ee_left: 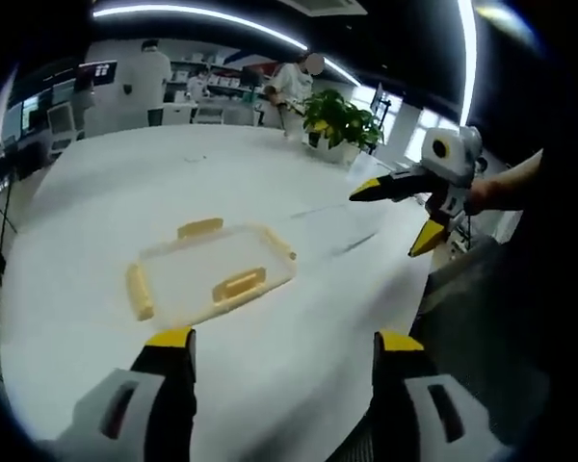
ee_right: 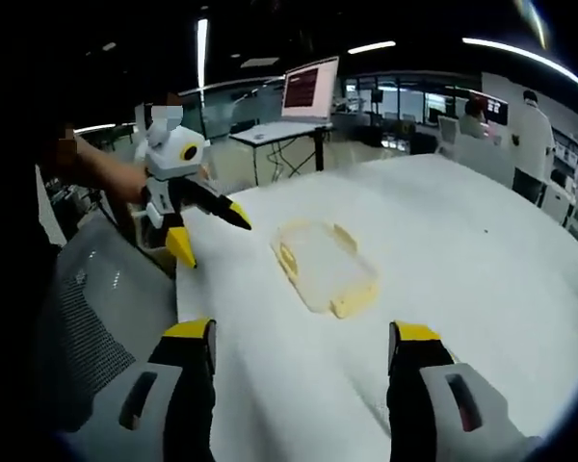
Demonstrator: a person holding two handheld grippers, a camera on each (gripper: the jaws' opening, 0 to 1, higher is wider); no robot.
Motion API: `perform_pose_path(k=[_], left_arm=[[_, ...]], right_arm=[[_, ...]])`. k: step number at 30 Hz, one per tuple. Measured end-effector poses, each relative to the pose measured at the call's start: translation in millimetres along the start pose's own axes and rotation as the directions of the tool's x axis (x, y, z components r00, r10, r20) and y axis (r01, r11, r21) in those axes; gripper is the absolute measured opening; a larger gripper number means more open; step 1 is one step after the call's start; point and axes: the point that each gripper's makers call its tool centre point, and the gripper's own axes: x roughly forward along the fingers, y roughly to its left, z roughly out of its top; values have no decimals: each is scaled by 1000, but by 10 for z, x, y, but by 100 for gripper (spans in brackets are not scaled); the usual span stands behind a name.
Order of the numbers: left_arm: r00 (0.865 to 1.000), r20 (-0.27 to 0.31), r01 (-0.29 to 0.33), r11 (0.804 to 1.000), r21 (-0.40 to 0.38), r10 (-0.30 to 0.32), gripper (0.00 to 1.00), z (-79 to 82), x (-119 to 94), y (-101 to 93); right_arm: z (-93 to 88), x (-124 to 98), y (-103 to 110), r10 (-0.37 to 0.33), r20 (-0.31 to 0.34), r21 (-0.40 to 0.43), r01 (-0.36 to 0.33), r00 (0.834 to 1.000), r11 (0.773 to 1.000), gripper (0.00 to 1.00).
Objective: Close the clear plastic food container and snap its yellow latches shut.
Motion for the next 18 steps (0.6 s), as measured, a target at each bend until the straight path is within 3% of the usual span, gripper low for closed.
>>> perform_pose_path(k=[13, 16, 18], left_arm=[[999, -41, -10, 1000, 21, 11, 79, 6, -19, 229], [999, -54, -3, 999, 38, 5, 79, 26, -10, 258], [997, -75, 19, 999, 40, -16, 73, 5, -5, 266]], right_arm=[[29, 115, -70, -1, -18, -15, 1, 1000, 1000, 69], [42, 143, -119, -9, -11, -3, 9, 1000, 1000, 70], [23, 168, -135, -13, -29, -17, 12, 1000, 1000, 69]])
